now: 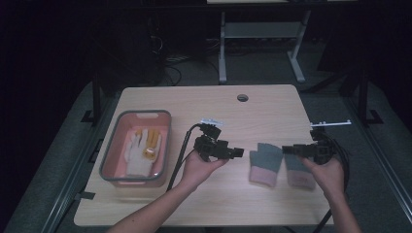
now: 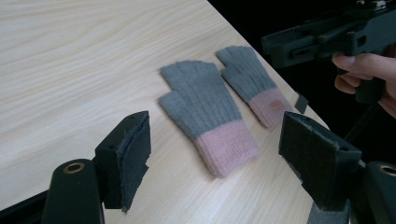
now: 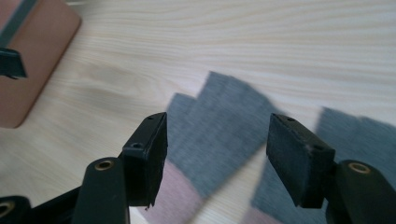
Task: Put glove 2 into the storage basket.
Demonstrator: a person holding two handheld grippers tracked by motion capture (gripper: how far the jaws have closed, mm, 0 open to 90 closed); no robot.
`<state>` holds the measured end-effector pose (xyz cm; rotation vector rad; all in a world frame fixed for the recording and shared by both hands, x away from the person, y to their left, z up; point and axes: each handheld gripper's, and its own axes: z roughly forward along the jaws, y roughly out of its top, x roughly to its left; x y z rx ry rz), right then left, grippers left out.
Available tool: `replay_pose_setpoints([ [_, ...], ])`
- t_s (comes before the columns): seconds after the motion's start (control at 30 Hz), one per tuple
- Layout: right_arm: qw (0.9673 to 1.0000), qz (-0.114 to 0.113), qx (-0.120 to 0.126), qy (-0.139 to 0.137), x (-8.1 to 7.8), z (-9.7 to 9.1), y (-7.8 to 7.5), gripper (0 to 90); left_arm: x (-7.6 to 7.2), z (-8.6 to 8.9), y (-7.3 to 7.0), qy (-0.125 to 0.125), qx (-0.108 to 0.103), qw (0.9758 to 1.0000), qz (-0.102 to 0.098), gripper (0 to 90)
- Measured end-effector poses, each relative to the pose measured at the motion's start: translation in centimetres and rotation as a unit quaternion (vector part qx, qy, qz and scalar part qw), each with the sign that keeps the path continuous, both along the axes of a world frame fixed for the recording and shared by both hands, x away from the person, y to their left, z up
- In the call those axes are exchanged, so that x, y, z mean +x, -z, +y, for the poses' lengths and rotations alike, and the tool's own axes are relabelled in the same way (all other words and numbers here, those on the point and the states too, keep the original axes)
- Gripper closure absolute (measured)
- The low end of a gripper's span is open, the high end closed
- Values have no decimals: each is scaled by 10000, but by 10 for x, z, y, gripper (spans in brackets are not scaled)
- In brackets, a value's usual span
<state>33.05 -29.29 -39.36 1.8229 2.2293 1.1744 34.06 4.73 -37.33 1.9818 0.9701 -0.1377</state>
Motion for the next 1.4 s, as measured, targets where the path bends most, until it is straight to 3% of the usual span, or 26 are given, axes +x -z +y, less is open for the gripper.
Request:
replay_pose_setpoints([
  [0.33, 9993, 68, -255, 248, -17, -26, 19, 420, -9, -23, 6, 245, 37, 9997, -59, 254],
  [0.7, 9972, 171, -683, 261, -29, -33, 36, 452, -17, -39, 10, 461, 137, 9987, -166, 254],
  [0.9, 9941, 235, -1042, 186, -29, -29, 44, 487, -18, -42, 11, 496, 167, 9985, -175, 254],
  [1.07, 9886, 333, -1465, 126, -29, -23, 51, 540, -18, -43, 13, 533, 214, 9982, -165, 254],
  [1.2, 9883, 184, -1511, 101, -32, -21, 56, 546, -18, -42, 13, 514, 226, 9983, -159, 254],
  [1.3, 9898, 130, -1410, 165, -34, -22, 58, 571, -18, -42, 13, 459, 208, 9985, -193, 255],
  [1.4, 9902, 181, -1358, 260, -33, -22, 58, 605, -20, -41, 14, 449, 223, 9986, -176, 255],
])
